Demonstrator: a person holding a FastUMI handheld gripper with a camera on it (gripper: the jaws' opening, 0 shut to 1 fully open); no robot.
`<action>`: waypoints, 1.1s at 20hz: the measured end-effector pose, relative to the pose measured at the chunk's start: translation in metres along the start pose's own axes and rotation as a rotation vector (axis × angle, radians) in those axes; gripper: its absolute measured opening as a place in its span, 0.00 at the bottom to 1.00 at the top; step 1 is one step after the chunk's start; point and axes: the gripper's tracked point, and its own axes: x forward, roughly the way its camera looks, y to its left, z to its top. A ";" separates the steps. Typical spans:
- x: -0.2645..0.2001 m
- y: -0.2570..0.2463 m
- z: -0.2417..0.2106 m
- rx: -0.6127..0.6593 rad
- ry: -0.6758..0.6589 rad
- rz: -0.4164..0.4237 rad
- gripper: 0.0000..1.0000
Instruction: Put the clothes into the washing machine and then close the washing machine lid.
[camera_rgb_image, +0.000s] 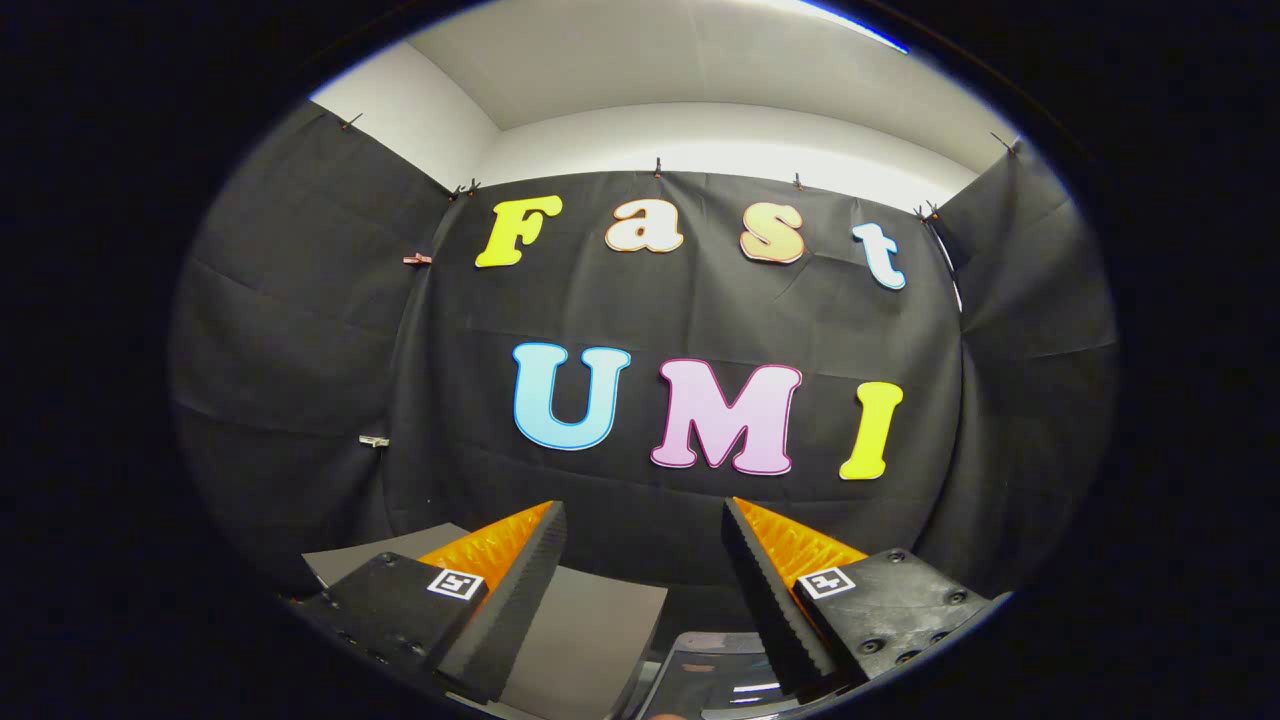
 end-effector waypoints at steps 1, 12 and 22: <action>0.000 0.001 -0.001 -0.006 0.001 0.007 0.98; 0.004 0.002 -0.014 0.001 0.039 0.021 0.98; 0.006 -0.009 -0.020 0.003 0.054 -0.004 0.98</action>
